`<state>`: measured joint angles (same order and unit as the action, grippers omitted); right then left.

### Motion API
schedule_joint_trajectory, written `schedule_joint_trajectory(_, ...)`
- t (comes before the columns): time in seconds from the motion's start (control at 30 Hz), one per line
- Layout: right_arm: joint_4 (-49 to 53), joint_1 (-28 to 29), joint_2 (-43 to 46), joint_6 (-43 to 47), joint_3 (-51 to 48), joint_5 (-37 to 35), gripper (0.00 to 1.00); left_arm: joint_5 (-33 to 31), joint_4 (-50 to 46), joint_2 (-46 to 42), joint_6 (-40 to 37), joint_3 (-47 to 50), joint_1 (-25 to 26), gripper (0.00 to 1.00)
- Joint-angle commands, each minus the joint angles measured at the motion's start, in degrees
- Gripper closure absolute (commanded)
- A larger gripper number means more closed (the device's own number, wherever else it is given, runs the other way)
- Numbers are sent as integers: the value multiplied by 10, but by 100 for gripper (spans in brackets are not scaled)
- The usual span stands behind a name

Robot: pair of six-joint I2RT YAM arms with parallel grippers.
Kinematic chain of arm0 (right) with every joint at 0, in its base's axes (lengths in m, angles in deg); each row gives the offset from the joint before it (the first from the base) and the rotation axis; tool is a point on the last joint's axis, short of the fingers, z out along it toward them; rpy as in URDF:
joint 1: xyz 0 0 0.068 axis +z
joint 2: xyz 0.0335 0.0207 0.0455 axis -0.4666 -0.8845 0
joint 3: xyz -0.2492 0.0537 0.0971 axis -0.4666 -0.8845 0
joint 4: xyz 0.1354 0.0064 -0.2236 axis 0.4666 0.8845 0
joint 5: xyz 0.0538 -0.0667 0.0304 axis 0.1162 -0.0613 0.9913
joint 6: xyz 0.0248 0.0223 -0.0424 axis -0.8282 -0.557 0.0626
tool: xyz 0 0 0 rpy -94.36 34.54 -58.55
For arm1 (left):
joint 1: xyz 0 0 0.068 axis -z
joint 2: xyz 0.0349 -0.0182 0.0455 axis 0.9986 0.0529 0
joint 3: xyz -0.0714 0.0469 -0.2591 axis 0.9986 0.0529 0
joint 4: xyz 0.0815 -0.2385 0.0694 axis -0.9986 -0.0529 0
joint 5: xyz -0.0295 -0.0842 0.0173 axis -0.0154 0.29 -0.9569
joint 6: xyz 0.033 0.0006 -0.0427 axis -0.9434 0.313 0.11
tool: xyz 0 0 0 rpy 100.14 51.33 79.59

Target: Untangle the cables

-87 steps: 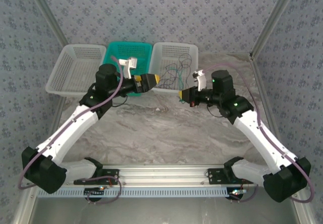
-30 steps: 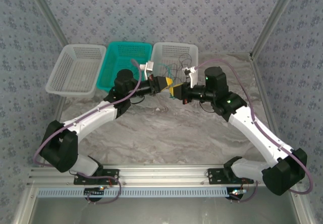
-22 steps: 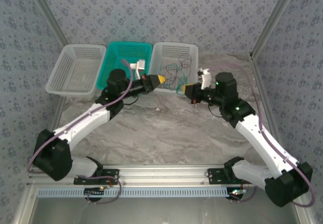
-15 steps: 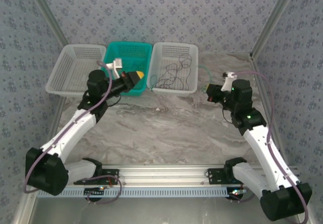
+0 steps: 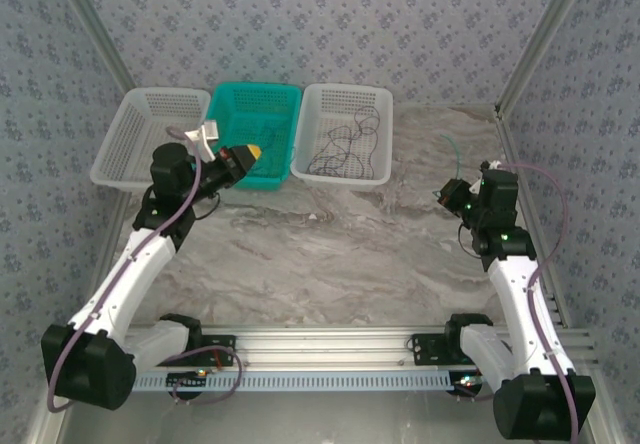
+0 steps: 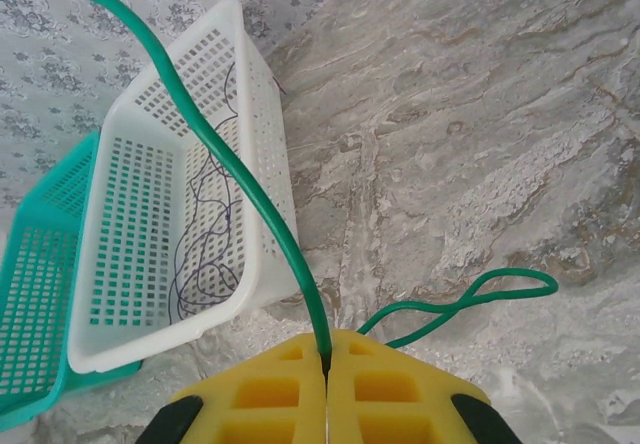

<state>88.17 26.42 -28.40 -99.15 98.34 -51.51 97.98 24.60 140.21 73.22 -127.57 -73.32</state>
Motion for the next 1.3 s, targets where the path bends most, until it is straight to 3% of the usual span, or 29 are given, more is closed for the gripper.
schedule_joint_trajectory(0.0,0,-3,4,-23,-1,23,100,-68,-61,10,-97,-54,-15,100)
schedule_joint_trajectory(0.1,1,-2,4,-29,0,36,100,-111,-72,51,-148,-78,-31,100)
schedule_joint_trajectory(0.2,11,-2,7,-27,7,44,100,-72,-42,100,-131,-96,-63,100)
schedule_joint_trajectory(0.3,26,-2,15,-19,15,45,100,-79,-11,116,-129,-102,-89,100)
schedule_joint_trajectory(0.5,37,-1,24,-13,17,45,100,-101,-9,171,-169,-162,-197,100)
schedule_joint_trajectory(0.63,34,-1,26,-20,20,52,100,-109,-21,260,-184,-219,-267,100)
schedule_joint_trajectory(0.73,32,-1,30,-29,20,57,100,-93,-70,351,-198,-289,-291,100)
schedule_joint_trajectory(0.83,49,0,36,-19,32,67,100,-98,-142,408,-221,-359,-300,78)
schedule_joint_trajectory(0.9,69,1,40,-6,43,68,100,-90,-152,413,-218,-377,-308,55)
schedule_joint_trajectory(0.97,84,2,46,1,51,72,100,-80,-150,392,-200,-375,-315,41)
schedule_joint_trajectory(1.13,49,15,48,-27,47,122,100,-41,-91,269,-131,-296,-306,28)
schedule_joint_trajectory(1.27,-3,53,35,-39,55,147,100,-44,-83,139,-115,-228,-246,26)
